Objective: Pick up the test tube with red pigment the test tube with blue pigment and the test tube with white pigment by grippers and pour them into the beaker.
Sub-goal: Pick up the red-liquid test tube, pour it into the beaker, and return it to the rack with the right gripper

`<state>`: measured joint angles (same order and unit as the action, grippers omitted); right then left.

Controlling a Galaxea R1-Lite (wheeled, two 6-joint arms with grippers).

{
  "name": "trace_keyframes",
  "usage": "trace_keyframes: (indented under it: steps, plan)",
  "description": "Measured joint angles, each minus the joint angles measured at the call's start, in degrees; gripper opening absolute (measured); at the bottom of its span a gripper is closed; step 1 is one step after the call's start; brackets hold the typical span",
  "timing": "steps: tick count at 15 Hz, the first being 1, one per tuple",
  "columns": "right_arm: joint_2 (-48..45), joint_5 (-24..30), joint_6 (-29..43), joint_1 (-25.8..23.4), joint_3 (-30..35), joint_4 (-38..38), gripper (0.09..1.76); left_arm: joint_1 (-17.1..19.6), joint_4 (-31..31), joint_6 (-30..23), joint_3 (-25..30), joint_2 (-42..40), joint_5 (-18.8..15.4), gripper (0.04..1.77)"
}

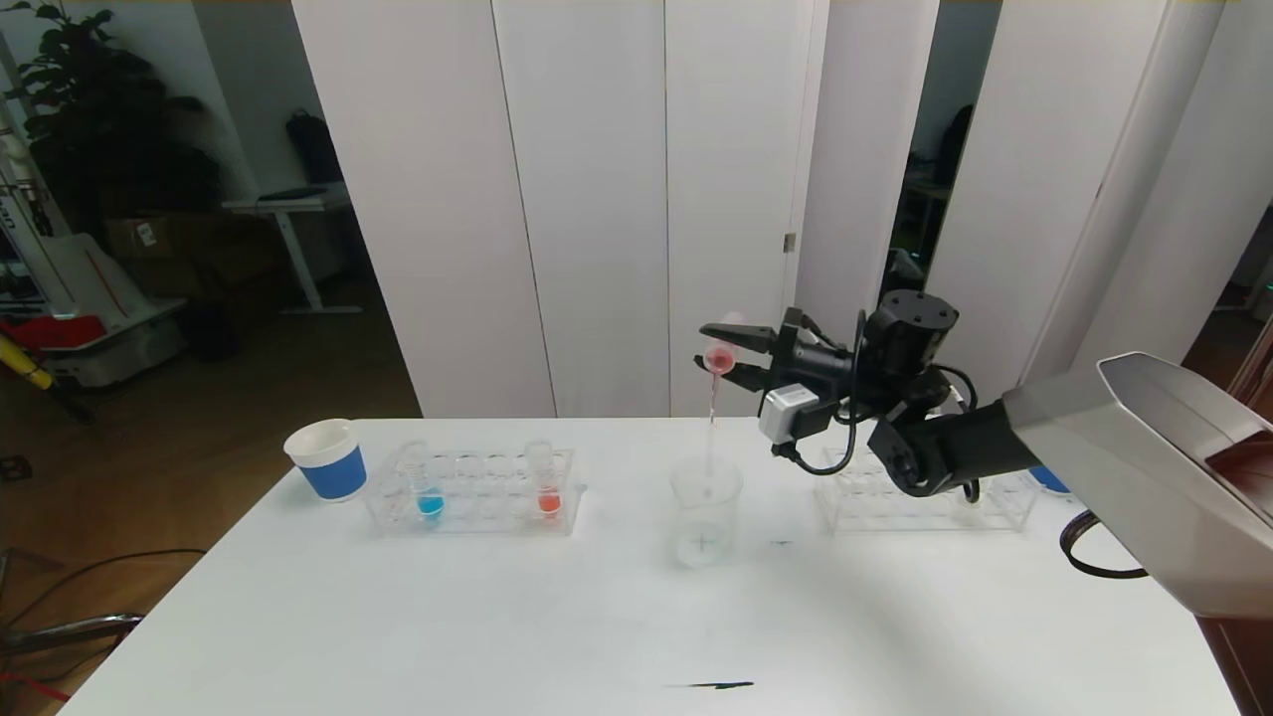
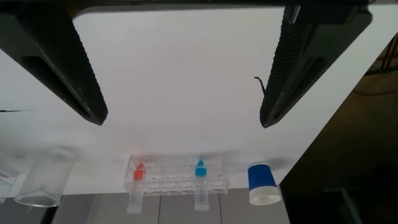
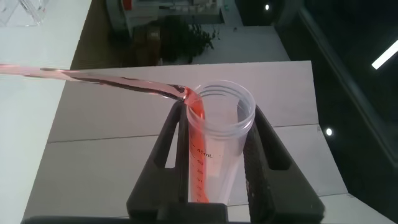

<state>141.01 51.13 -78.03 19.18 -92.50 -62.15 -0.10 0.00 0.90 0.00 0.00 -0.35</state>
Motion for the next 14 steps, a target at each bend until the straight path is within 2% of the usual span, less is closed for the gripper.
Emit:
trace_keyframes:
  steps: [9,14]
  plan:
    - [0.3,1.3,-1.7,-0.2,-0.3,0.0,0.58,0.0,0.0,0.0,0.0,0.0,0.0,1.75]
    - [0.9,1.3,-5.4,-0.7,-2.0,0.2,0.58,0.0,0.0,0.0,0.0,0.0,0.0,1.75]
